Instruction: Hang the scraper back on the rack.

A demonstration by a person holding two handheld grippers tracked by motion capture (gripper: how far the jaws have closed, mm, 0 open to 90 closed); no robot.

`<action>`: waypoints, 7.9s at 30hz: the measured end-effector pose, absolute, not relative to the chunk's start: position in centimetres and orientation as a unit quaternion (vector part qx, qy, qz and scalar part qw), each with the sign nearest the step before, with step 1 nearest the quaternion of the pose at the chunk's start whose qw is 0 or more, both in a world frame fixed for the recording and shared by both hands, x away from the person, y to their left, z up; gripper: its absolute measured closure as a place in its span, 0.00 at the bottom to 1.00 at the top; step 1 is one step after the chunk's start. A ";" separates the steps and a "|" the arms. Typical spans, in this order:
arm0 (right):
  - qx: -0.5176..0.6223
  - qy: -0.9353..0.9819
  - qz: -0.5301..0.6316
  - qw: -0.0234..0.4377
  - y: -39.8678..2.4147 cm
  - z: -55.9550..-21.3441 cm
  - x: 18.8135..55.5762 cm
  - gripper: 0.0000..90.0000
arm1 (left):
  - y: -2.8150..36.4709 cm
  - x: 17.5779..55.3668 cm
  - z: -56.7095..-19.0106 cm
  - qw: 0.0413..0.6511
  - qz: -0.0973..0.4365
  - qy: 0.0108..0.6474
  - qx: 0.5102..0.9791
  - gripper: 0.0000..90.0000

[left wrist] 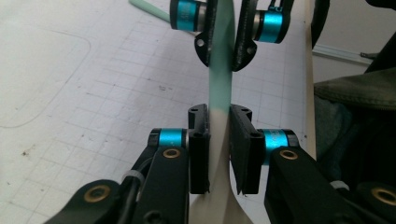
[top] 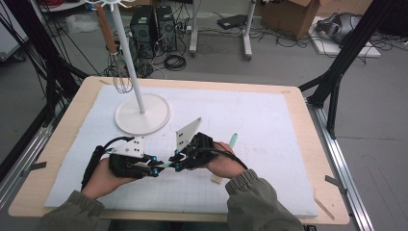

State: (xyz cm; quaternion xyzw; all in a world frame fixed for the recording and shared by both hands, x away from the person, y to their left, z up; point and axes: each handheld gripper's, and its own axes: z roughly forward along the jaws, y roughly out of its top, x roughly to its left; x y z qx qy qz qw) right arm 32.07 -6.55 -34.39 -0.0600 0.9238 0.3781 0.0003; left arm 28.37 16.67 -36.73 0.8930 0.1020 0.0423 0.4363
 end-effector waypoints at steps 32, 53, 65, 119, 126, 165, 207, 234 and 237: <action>0.062 0.885 0.457 -0.061 -11.3 -36.4 33.9 0.69 | 17.8 28.6 -36.4 0.444 0.052 0.125 0.886 0.89; 0.066 0.854 0.514 -0.052 -12.2 -35.3 33.9 0.72 | 17.5 29.0 -36.3 0.453 0.049 0.144 0.878 0.94; 0.051 0.838 0.537 -0.080 -12.2 -35.1 33.9 0.90 | 17.3 28.9 -36.5 0.452 0.040 0.134 0.881 0.93; 0.130 0.823 0.553 -0.005 -15.2 -35.2 33.2 0.45 | 18.3 29.2 -34.7 0.500 0.035 0.157 0.851 0.94; 0.156 0.826 0.542 0.007 -16.7 -35.9 33.5 0.40 | 19.0 29.3 -34.4 0.508 0.044 0.169 0.843 0.94; 0.233 0.813 0.529 0.068 -24.7 -39.0 31.8 0.34 | 22.2 30.5 -32.3 0.539 0.053 0.193 0.818 0.94; 0.252 0.809 0.524 0.083 -26.3 -40.2 31.7 0.31 | 24.3 33.0 -28.5 0.533 0.050 0.195 0.822 0.94; 0.258 0.812 0.519 0.075 -26.4 -40.5 32.2 0.31 | 25.4 36.1 -24.0 0.519 0.044 0.187 0.833 0.94; 0.259 0.810 0.521 0.076 -26.3 -40.6 32.3 0.31 | 25.5 36.6 -23.6 0.520 0.041 0.187 0.833 0.94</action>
